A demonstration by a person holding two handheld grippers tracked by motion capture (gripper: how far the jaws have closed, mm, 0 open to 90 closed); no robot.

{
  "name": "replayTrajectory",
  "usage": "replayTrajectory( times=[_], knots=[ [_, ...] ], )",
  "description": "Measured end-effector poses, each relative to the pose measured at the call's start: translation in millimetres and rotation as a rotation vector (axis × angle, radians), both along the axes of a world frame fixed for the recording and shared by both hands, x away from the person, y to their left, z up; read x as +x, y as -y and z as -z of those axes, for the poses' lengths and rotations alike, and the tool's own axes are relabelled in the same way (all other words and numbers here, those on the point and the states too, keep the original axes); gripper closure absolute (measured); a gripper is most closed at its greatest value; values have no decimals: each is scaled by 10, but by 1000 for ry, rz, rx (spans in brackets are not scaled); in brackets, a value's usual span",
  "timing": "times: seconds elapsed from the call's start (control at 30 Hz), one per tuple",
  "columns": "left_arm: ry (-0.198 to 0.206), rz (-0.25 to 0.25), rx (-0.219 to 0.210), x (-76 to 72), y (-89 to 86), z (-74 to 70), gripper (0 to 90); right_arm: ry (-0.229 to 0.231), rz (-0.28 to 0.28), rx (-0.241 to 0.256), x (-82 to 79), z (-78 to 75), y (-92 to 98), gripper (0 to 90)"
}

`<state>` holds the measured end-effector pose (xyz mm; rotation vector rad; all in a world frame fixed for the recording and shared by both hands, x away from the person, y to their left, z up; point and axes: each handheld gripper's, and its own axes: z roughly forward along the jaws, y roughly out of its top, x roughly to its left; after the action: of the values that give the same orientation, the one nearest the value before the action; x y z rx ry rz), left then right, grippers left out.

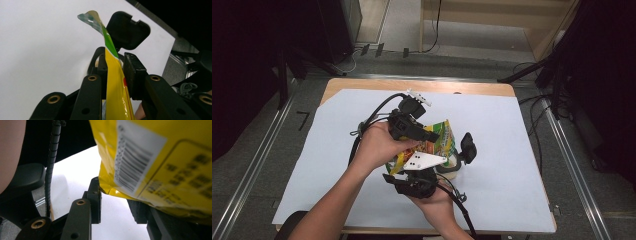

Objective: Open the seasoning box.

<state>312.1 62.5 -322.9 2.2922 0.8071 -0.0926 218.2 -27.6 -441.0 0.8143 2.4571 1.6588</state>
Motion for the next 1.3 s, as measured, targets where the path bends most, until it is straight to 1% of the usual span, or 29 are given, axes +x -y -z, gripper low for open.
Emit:
replayTrajectory(
  times=[0.1,0.2,0.23,0.27,0.37,0.47,0.5,0.6,0.77,0.97,1.3],
  knots=[
    [6,7,-1,-31,10,-15,761,-9,-3,14,9,-2,6,673],
    [1,10,20,-45,37,3,768,-29,-3,18,16,28,0,679],
    [1,13,19,-45,40,9,774,-34,-4,16,14,40,-1,680],
    [1,12,18,-44,39,9,778,-26,1,9,11,50,-2,681],
    [-2,8,6,-34,39,16,780,-30,2,10,9,46,0,681],
    [7,5,8,-20,34,15,781,-26,0,12,11,26,8,685],
    [9,3,-2,-16,29,13,779,-22,-2,11,12,19,9,686],
    [12,-1,-10,-12,21,-1,777,-23,-3,13,10,-6,12,686],
    [17,2,-3,-13,24,8,774,-22,-3,9,15,-4,12,685],
    [20,4,-11,-13,13,-1,774,-17,-2,2,15,-9,14,686],
    [9,1,-8,0,4,8,774,-17,-8,-4,11,-7,9,685]
  ],
)
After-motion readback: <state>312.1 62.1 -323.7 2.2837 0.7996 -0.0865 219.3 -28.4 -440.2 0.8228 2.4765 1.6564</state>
